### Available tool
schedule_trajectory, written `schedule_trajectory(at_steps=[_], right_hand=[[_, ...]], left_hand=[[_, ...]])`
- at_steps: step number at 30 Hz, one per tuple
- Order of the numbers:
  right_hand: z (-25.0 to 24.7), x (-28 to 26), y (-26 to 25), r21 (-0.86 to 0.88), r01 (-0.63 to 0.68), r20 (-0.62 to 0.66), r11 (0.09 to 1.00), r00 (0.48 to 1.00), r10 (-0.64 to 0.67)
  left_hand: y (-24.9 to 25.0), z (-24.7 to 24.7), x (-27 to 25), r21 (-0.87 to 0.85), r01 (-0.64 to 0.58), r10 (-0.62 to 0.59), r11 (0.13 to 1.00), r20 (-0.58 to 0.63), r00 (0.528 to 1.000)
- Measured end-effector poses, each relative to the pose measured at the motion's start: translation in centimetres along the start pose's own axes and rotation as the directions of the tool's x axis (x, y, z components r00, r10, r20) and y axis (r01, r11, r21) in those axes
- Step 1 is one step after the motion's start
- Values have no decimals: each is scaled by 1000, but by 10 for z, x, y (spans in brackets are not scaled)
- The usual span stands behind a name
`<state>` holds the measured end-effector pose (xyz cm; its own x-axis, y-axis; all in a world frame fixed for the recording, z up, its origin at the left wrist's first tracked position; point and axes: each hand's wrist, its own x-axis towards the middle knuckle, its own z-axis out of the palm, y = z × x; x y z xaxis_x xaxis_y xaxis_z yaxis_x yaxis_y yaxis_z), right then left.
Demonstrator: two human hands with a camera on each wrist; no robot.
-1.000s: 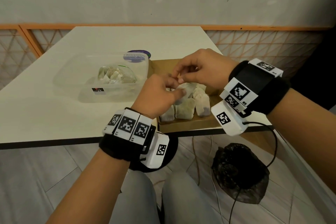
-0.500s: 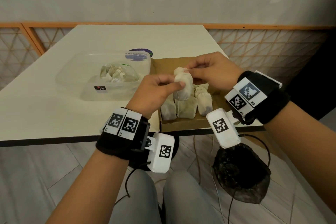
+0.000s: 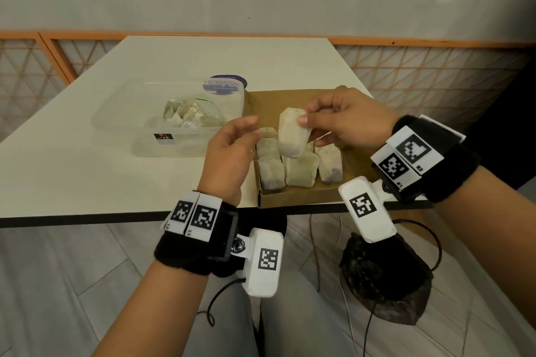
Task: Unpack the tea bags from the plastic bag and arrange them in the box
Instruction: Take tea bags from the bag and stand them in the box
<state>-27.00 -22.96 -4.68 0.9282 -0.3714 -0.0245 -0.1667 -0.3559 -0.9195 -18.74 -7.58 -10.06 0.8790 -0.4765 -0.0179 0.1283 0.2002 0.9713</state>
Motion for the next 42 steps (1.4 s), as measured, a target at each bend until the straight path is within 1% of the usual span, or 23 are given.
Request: schedule_trajectory(at_steps=[1, 3, 5, 7, 9, 11, 12, 13, 14, 16, 18, 19, 20, 21, 22, 24, 26, 27, 30, 35, 37, 40, 42], right_hand=[[-1, -1, -1, 0, -4, 8, 1000, 1000, 4], [-1, -1, -2, 11, -3, 7, 1000, 1000, 3], [0, 1, -5, 37, 4, -17, 999, 1000, -3], [0, 4, -9, 42, 16, -47, 999, 999, -14], [0, 7, -11, 39, 27, -91, 999, 996, -23], [-3, 10, -13, 32, 45, -151, 998, 988, -40], [-5, 12, -13, 15, 53, -176, 998, 983, -50], [-7, 13, -12, -10, 57, -193, 998, 979, -58], [-9, 13, -10, -36, 56, -202, 998, 977, -62], [-12, 13, -6, -75, 46, -197, 996, 978, -60], [-14, 10, 1, -85, 38, -172, 996, 984, -53], [-13, 8, 6, -84, 35, -161, 996, 986, -48], [-12, 6, 11, -80, 31, -152, 996, 987, -43], [-10, 4, 17, -68, 25, -145, 997, 989, -35], [-7, 1, 22, -43, 22, -140, 999, 990, -28], [-1, -3, 35, 23, 25, -147, 999, 989, -21], [5, -5, 45, 65, 42, -168, 997, 985, -31], [6, -6, 50, 85, 54, -179, 995, 983, -38], [9, -6, 59, 148, 87, -192, 985, 980, -58], [12, -6, 70, 182, 103, -174, 978, 982, -72], [14, -6, 74, 227, 90, -161, 970, 985, -53], [13, -5, 76, 235, 101, -171, 967, 983, -62], [13, -5, 76, 213, 109, -181, 971, 981, -70]], left_hand=[[-1, 0, -3, -31, -4, 3, 1000, -23, 1000], [0, 5, -9, -79, 5, -6, 997, -8, 1000], [2, 14, -16, -126, 91, -79, 988, 100, 992], [3, 24, -22, -125, 218, -182, 968, 251, 951], [1, 33, -28, -84, 324, -273, 942, 364, 890], [-3, 39, -33, -14, 362, -324, 932, 415, 850], [-4, 40, -36, 22, 359, -334, 933, 425, 841], [-5, 41, -38, 50, 341, -329, 939, 425, 843], [-5, 40, -39, 59, 312, -307, 948, 415, 856], [-1, 35, -38, 18, 216, -209, 976, 337, 918], [5, 25, -31, -58, 112, -102, 992, 163, 981], [7, 18, -26, -70, 73, -69, 995, 60, 996], [7, 10, -20, -54, 48, -50, 997, -31, 998], [5, 3, -14, 2, 40, -39, 999, -97, 995], [3, -3, -8, 86, 51, -40, 995, -127, 991], [-3, -12, 2, 273, 129, -108, 953, -90, 990], [-6, -16, 9, 460, 191, -202, 867, -25, 979], [-5, -15, 10, 538, 189, -224, 822, 0, 975], [0, -11, 17, 679, 135, -207, 722, 25, 978], [2, -10, 25, 831, 11, -152, 556, 88, 984], [4, -9, 25, 838, -33, -118, 545, 116, 986], [8, -2, 20, 813, -148, -25, 564, 196, 980], [11, 4, 15, 794, -199, -21, 575, 258, 966]])
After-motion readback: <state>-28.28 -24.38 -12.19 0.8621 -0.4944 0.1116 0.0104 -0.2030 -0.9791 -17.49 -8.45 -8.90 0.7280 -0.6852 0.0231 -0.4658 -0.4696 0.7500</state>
